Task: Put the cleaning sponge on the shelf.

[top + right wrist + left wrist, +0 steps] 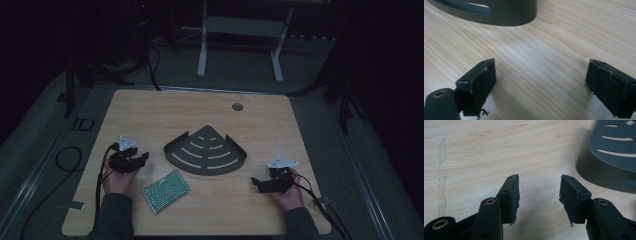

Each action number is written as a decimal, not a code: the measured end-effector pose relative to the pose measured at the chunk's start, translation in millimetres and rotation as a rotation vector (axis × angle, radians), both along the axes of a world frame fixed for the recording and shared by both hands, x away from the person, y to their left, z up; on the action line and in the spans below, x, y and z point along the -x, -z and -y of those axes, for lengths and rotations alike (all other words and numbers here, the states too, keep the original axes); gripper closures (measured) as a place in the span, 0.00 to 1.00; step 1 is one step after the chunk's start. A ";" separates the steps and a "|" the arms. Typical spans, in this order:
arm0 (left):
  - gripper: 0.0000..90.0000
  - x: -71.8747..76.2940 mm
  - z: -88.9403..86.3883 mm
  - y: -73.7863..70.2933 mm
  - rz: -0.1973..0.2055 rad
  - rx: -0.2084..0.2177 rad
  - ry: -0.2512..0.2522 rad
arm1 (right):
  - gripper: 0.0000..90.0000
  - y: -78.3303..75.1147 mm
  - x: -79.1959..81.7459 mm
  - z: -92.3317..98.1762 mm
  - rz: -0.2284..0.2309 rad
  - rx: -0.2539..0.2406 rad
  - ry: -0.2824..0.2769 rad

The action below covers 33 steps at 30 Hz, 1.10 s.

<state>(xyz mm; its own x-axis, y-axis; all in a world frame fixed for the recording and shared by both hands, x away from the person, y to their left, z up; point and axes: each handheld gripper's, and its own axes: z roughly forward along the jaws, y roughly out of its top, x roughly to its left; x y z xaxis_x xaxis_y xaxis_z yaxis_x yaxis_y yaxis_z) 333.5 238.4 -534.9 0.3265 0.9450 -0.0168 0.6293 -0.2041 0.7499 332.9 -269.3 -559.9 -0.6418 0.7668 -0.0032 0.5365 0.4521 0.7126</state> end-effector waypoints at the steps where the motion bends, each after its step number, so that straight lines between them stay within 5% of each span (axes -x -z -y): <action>1: 0.55 0.9 1.0 -1.8 -0.010 -0.004 0.009 | 0.10 0.0 0.0 0.0 0.000 0.000 0.001; 7: 0.57 8.0 8.2 -15.5 -0.025 0.015 0.064 | 0.10 0.0 0.0 0.1 0.000 -0.001 0.000; 10: 0.58 15.0 15.9 -23.0 -0.042 0.004 0.142 | 0.11 0.0 0.0 0.1 0.000 -0.001 0.001; 16: 0.59 24.0 24.2 -31.9 -0.051 0.022 0.218 | 0.11 0.0 0.0 0.1 0.000 -0.001 0.001; 33: 0.77 43.6 49.0 -34.9 -0.121 0.014 0.408 | 0.11 0.0 0.0 0.1 0.001 -0.001 0.001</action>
<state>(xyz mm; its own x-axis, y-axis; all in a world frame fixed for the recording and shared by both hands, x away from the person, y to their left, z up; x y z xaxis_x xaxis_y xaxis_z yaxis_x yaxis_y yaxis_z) 289.9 189.5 -500.0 0.6683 0.7384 -0.0901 0.5831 -0.4447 0.6799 332.9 -269.4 -559.9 -0.6407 0.7678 -0.0029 0.5368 0.4506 0.7133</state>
